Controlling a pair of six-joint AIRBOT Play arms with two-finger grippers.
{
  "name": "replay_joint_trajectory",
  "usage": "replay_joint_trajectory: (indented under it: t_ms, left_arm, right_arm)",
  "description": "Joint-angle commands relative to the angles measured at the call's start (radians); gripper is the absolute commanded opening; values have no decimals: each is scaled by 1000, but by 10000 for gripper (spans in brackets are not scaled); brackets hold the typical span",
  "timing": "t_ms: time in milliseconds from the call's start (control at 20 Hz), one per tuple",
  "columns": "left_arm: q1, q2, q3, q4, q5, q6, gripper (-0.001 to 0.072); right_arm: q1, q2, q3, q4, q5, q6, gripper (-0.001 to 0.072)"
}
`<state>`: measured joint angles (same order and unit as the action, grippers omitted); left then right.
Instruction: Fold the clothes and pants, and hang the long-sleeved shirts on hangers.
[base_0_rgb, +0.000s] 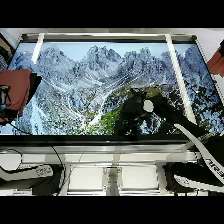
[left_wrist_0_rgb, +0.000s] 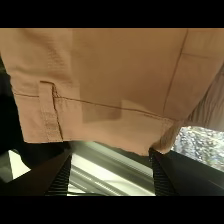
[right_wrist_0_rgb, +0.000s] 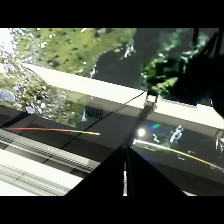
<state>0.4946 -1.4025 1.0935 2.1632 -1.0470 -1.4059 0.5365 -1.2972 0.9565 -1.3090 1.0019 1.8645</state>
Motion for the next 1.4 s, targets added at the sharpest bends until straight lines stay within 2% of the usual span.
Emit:
replay_joint_trajectory:
  t_ms: [0,50,200,350,450,500,550,600,700,900,950,1000,1100,1200,1300,1350]
  left_arm:
    - [-3,-6,-10,-45,2,0,549]
    - [-11,-6,-13,-60,2,2,549]
    - [-46,-6,-35,-74,11,79,549]
    - [-48,-6,-41,-45,39,72,545]
    - [-43,-6,-41,30,50,16,530]
    - [-37,-6,-41,36,60,14,528]
    - [-32,-6,-41,36,65,14,465]
    - [-29,-6,-41,37,69,15,347]
    - [-26,-4,-41,56,69,18,23]
    - [-38,63,-34,53,68,35,20]
    - [-55,99,-19,50,67,47,20]
    - [-78,138,3,28,60,84,19]
    - [-156,214,95,-155,-21,305,18]
    - [-259,259,210,-343,-119,429,17]
    - [-410,280,344,-424,-238,480,17]
    - [-490,282,403,-424,-293,480,17]
  right_arm:
    - [0,1,1,-5,-6,0,10]
    - [0,1,1,-5,-9,0,10]
    - [0,1,1,-5,-13,0,10]
    - [0,1,1,0,-11,0,11]
    - [0,1,1,0,-10,0,11]
    - [0,1,1,0,-11,0,11]
    - [0,1,1,0,-11,0,11]
    - [0,1,1,0,-11,0,12]
    - [0,1,1,0,-11,0,11]
    - [0,1,1,2,-23,-3,46]
    - [0,1,2,12,-26,-42,79]
    - [0,1,5,31,-24,-108,78]
    - [0,1,37,74,-12,-269,67]
    - [0,1,108,80,11,-429,47]
    - [0,1,204,71,58,-587,51]
    - [0,1,259,70,90,-672,85]
